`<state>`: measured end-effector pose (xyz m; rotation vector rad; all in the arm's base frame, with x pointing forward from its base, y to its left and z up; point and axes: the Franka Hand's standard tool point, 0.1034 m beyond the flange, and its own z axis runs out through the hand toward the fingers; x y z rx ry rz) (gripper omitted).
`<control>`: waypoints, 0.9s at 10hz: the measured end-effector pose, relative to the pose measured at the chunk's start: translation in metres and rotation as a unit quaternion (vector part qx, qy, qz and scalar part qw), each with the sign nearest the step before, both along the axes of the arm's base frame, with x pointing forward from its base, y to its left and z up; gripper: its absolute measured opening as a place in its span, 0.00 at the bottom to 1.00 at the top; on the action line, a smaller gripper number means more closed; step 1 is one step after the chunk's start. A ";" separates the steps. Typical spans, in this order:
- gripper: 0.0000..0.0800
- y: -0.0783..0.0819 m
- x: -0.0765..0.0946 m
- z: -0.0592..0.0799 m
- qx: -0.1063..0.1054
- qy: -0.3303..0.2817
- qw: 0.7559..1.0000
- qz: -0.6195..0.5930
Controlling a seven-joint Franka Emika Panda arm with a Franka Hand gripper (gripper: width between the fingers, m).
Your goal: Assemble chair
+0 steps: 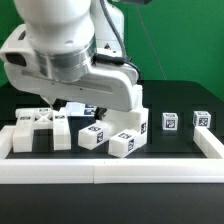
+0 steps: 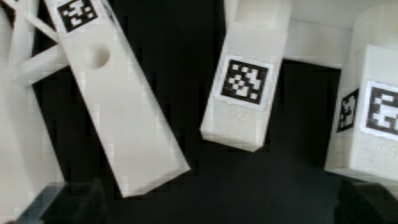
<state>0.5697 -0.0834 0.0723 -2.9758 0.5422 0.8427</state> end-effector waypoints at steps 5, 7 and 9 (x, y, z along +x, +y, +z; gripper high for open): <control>0.81 -0.002 0.025 0.002 -0.041 -0.176 0.984 0.010; 0.81 -0.002 0.030 0.001 -0.057 -0.231 0.971 0.015; 0.81 -0.012 0.028 0.007 -0.040 -0.242 0.967 0.074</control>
Offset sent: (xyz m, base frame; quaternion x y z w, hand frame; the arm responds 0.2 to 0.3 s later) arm -0.0023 -0.0018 0.0051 -0.0169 0.1801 0.0384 0.9827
